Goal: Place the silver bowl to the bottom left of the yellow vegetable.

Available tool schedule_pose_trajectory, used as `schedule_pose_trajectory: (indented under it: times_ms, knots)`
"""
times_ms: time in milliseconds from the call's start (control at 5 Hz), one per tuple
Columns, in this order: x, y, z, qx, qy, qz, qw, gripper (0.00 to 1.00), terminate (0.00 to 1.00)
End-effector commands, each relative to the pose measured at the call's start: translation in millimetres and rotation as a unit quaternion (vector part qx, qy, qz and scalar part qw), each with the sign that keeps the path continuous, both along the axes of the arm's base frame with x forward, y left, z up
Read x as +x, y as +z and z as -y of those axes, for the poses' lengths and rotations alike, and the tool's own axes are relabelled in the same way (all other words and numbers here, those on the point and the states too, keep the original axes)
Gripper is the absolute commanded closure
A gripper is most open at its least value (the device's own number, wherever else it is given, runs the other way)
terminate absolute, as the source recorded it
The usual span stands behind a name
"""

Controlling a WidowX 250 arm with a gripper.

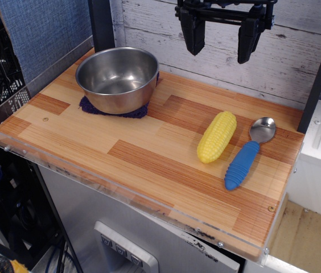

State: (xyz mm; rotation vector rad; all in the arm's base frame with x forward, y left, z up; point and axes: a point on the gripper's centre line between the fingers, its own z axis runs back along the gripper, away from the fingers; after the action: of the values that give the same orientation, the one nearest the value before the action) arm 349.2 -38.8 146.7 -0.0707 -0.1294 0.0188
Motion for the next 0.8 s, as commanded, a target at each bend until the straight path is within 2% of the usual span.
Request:
schedule_pose_trajectory:
  times_ms: [0,400,600]
  knots:
    - [0,0,0,0.0,0.0,0.0,1.0,0.0,0.0]
    - [3,0,-28,0.008,0.033,-0.002,0.9994,0.0,0.0]
    - [4,-7,-50,0.015,0.054,-0.014,0.9983,0.0,0.0]
